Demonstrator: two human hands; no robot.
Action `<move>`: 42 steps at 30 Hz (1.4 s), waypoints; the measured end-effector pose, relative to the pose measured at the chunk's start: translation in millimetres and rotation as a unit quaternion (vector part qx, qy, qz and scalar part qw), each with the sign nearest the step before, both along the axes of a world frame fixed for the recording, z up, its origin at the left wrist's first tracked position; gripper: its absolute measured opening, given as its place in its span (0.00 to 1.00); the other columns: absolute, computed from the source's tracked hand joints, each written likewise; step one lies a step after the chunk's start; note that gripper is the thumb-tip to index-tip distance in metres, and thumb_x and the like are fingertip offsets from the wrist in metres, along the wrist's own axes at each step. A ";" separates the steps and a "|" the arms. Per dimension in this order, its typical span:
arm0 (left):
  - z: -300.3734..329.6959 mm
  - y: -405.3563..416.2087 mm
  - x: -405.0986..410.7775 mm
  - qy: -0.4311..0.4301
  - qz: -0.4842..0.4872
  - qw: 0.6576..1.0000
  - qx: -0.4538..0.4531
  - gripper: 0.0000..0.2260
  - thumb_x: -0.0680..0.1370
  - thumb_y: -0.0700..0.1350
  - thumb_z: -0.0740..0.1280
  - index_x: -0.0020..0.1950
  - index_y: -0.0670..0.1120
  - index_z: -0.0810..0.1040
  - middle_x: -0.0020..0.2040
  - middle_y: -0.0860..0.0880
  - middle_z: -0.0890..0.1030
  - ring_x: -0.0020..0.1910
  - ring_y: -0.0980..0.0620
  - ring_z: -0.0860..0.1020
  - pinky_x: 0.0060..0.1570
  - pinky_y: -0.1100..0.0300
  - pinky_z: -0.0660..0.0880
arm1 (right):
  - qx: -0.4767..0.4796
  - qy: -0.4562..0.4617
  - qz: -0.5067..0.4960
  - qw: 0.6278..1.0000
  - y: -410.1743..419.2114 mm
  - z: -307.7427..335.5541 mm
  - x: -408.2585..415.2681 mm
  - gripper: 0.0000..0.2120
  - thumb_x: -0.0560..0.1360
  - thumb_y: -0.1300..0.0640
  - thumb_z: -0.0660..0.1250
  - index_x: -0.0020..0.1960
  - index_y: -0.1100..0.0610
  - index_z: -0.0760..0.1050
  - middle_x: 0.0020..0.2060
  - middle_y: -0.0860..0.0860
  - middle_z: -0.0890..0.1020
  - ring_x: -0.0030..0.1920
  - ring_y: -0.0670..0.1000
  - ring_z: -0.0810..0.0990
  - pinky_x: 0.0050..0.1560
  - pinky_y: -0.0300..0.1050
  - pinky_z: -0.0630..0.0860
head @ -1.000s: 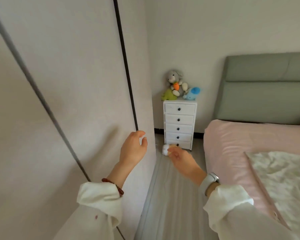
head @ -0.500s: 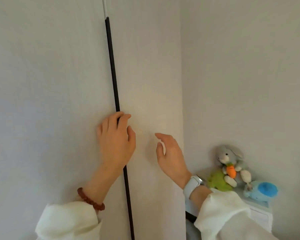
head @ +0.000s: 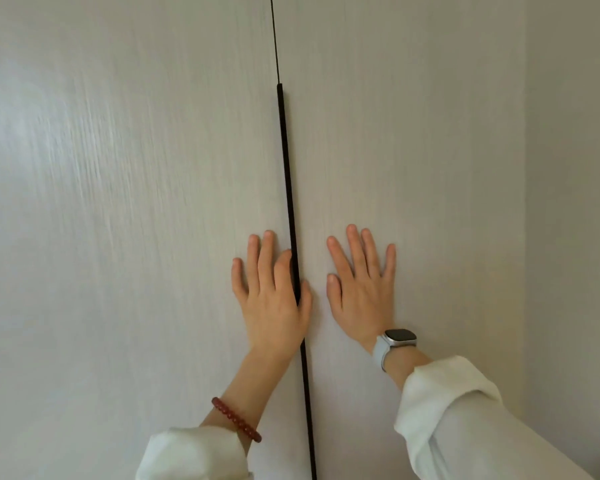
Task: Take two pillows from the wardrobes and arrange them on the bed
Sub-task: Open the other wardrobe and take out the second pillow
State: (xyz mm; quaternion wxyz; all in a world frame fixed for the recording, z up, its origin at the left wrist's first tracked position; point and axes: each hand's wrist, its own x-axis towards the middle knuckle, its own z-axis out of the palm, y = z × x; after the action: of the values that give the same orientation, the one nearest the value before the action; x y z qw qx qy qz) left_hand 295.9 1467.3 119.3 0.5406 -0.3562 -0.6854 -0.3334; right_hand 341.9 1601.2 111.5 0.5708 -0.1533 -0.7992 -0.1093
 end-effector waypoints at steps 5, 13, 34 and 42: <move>5.7 -3.5 13.9 -0.027 -0.001 1.000 0.000 0.09 0.68 0.36 0.69 0.46 0.37 0.73 0.67 0.36 0.70 0.70 0.41 0.57 0.67 0.38 0.54 | 0.003 -0.039 -0.007 0.999 -0.2 1.3 9.8 0.26 0.77 0.48 0.48 0.73 0.49 0.47 0.73 0.55 0.60 0.73 0.56 0.55 0.70 0.66 0.52; 8.6 -37.0 68.4 -0.049 -0.045 0.998 0.008 0.07 0.69 0.34 0.68 0.44 0.37 0.73 0.65 0.36 0.71 0.70 0.37 0.60 0.68 0.36 0.55 | -0.138 -0.074 0.217 0.963 -27.8 -6.2 69.2 0.22 0.75 0.62 0.59 0.69 0.56 0.63 0.72 0.58 0.63 0.72 0.58 0.58 0.71 0.57 0.57; -20.5 -312.1 200.2 -0.037 -0.043 0.997 0.050 0.18 0.78 0.51 0.57 0.68 0.55 0.61 0.65 0.62 0.66 0.64 0.68 0.64 0.61 0.76 0.62 | -0.021 -0.153 0.611 0.777 -302.8 -89.6 166.3 0.31 0.75 0.50 0.54 0.72 0.43 0.39 0.71 0.45 0.54 0.71 0.39 0.54 0.67 0.27 0.55; -36.8 -393.5 211.0 -0.112 0.152 0.959 0.210 0.20 0.80 0.46 0.50 0.73 0.48 0.55 0.60 0.45 0.76 0.54 0.53 0.75 0.51 0.68 0.67 | 0.012 -0.190 0.621 0.760 -381.2 -78.7 152.7 0.26 0.75 0.59 0.59 0.72 0.53 0.56 0.72 0.54 0.63 0.71 0.53 0.61 0.65 0.45 0.66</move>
State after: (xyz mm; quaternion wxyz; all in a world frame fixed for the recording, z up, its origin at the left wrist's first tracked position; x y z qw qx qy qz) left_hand 507.0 1073.8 82.5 0.5670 -0.0872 -0.7023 -0.4214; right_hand 494.5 1220.1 32.8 0.3515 0.4078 -0.8099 0.2329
